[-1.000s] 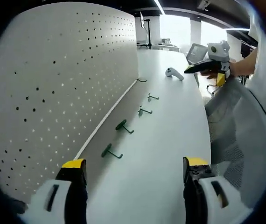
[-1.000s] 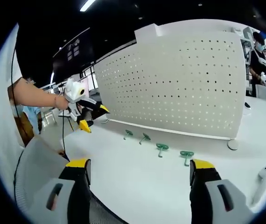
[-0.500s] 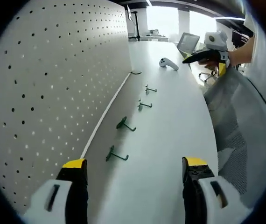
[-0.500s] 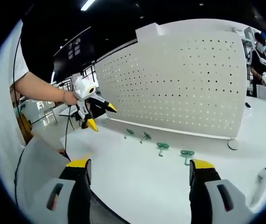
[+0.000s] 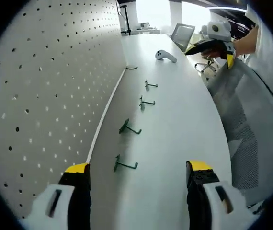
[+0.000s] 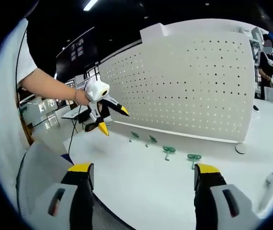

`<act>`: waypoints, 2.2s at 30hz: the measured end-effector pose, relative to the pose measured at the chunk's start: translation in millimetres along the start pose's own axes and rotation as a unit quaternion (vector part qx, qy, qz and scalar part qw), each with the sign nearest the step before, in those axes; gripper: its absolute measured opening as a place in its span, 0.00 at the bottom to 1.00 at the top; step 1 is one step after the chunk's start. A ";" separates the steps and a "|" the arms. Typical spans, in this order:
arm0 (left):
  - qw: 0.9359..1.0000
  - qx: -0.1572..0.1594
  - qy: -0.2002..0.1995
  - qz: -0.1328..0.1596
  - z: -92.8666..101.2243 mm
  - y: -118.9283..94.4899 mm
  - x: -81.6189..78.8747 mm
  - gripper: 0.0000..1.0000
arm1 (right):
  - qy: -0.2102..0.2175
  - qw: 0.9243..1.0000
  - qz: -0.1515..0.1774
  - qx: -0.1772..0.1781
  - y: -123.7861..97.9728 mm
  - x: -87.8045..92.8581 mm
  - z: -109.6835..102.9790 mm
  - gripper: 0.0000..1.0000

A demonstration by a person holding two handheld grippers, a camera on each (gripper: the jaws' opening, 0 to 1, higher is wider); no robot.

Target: Insert the hook assembly into the mounting plate slot until the hook locks in place.

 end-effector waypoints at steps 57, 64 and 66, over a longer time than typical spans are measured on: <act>0.983 0.100 0.107 -0.109 -0.6 68.3 47.2 0.79 | 0.015 1.000 -0.005 -0.001 3.7 3.8 0.3 0.82; 0.984 0.097 0.102 -0.111 -10.6 70.5 44.7 0.68 | 0.016 1.000 -0.004 -0.001 4.4 4.4 0.6 0.81; 0.984 0.095 0.098 -0.113 -13.3 70.4 43.0 0.59 | 0.018 1.000 -0.002 -0.001 4.3 3.8 0.9 0.81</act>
Point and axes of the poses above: the point that each gripper's makers call its tool centre point, and the gripper's own axes: y roughly forward along the fingers, z roughly to its right, x roughly out of its underside, the point moved 1 cm from there along -y, roughly backward along the fingers, and after that the axes turned 7 degrees about -x, right-handed, at the moved point
